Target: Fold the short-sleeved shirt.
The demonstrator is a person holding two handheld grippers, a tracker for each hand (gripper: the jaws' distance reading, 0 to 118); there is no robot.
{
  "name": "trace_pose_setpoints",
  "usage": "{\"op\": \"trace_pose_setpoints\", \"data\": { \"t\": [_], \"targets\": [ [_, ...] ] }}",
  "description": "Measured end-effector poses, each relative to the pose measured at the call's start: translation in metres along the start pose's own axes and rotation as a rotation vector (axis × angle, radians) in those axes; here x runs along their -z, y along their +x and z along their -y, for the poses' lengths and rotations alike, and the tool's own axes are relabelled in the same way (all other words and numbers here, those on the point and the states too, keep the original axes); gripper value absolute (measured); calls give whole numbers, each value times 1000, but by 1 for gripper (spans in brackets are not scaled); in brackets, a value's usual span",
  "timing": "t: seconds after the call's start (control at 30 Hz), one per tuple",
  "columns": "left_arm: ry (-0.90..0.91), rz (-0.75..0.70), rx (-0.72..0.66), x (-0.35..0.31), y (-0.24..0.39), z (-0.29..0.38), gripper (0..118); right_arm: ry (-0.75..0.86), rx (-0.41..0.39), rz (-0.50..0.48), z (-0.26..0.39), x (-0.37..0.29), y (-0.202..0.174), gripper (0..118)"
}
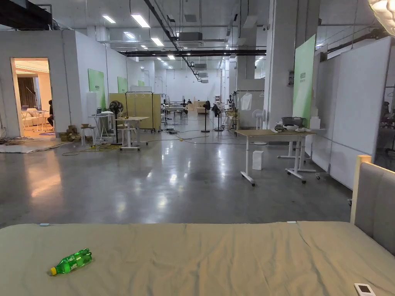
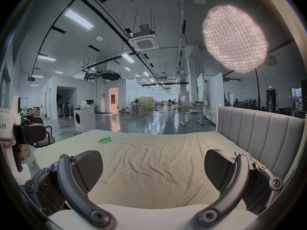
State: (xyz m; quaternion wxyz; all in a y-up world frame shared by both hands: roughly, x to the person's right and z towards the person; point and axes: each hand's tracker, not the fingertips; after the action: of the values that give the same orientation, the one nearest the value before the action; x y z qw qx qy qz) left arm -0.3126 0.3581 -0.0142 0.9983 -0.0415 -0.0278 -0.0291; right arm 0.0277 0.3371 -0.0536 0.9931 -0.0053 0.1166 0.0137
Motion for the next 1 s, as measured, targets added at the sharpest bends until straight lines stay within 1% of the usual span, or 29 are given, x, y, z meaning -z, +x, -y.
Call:
{"op": "trace_pose_setpoints", "data": {
  "t": [0.17,0.4,0.43,0.5,0.53,0.57,0.6,0.7,0.73,0.8,0.9,0.97,1.0],
  "targets": [
    [-8,-4,2,1,0,0,118,7,11,9,0,-1,2,118],
    [-12,1,-8,2,-1,1,118,-4,23,-4,-3,0,3,118],
    [-12,2,-9,2,-1,1,118,-7,44,-17,-5,1,4,118],
    [-9,1,-12,2,-1,0,118,-32,165,-37,-8,2,8,118],
    [-9,1,-14,2,-2,0,118,-24,208,-49,-13,3,10,118],
    [-11,0,-16,2,-2,0,118,-40,268,-49,-15,3,11,118],
    [-12,0,-19,2,-3,0,118,-40,281,-60,-20,3,10,118],
    [-14,-1,-32,2,-4,0,118,-68,261,-5,-37,3,1,118],
    [-15,0,-40,2,-4,0,118,-91,266,7,-41,3,-2,118],
    [-14,5,-58,2,-5,-1,118,-144,292,22,-47,4,-7,118],
    [-8,13,-64,0,-5,-4,118,-167,366,-23,-45,4,-10,118],
    [-6,20,-42,-1,-6,-7,118,-194,388,6,-42,4,-11,118],
    [-2,14,-27,-2,-7,-9,118,-203,389,43,-40,5,-12,118]
  ]
}}
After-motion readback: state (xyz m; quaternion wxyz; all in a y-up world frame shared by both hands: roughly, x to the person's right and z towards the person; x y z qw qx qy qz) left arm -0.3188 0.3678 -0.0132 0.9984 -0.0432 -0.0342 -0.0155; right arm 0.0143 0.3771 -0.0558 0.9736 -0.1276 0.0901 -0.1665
